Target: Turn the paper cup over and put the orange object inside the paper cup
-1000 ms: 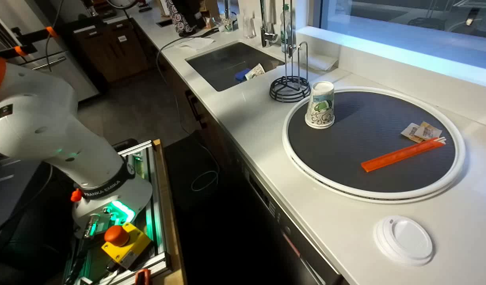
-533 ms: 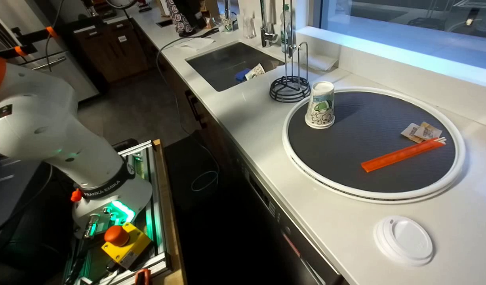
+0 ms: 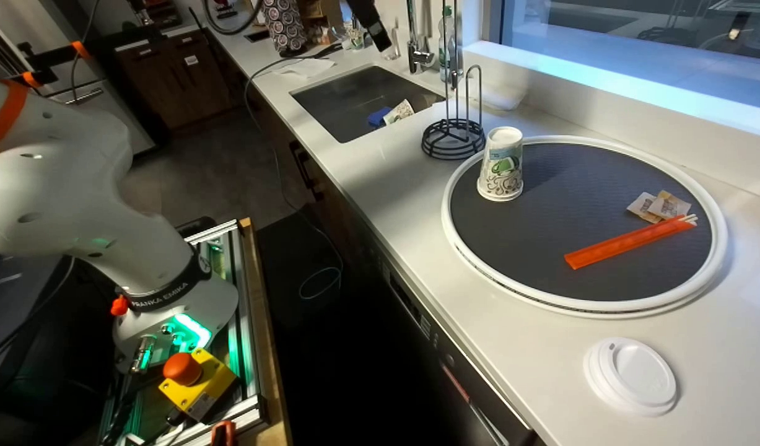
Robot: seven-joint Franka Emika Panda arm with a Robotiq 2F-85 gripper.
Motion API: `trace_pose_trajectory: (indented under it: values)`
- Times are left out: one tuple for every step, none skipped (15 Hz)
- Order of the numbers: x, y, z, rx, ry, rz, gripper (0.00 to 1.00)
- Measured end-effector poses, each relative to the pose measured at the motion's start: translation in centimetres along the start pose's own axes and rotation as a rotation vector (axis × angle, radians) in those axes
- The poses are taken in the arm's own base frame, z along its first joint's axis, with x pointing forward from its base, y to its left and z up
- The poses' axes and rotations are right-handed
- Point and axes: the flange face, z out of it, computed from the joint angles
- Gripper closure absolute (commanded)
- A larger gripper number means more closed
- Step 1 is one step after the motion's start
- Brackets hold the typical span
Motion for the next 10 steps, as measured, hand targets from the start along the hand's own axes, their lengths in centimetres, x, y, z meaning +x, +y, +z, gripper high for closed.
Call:
trace_pose_trajectory:
  values:
    - [1.1, 0.6, 0.9, -0.008, 0.008, 0.043, 0.0]
    - [2.1, 1.2, 1.9, -0.02, 0.012, 0.08, 0.0]
    - [2.9, 1.7, 2.8, -0.033, 0.012, 0.115, 0.0]
    - [3.6, 2.1, 3.7, -0.047, 0.004, 0.145, 0.0]
    - [4.0, 2.4, 4.4, -0.054, -0.004, 0.167, 0.0]
    - [4.3, 2.5, 4.8, -0.053, -0.012, 0.172, 0.0]
    - [4.3, 2.5, 4.9, -0.051, -0.015, 0.172, 0.0]
    - [4.3, 2.5, 4.8, -0.049, -0.014, 0.172, 0.0]
    - [4.3, 2.4, 4.6, -0.047, -0.011, 0.17, 0.0]
    - [4.3, 2.3, 4.5, -0.046, -0.009, 0.168, 0.0]
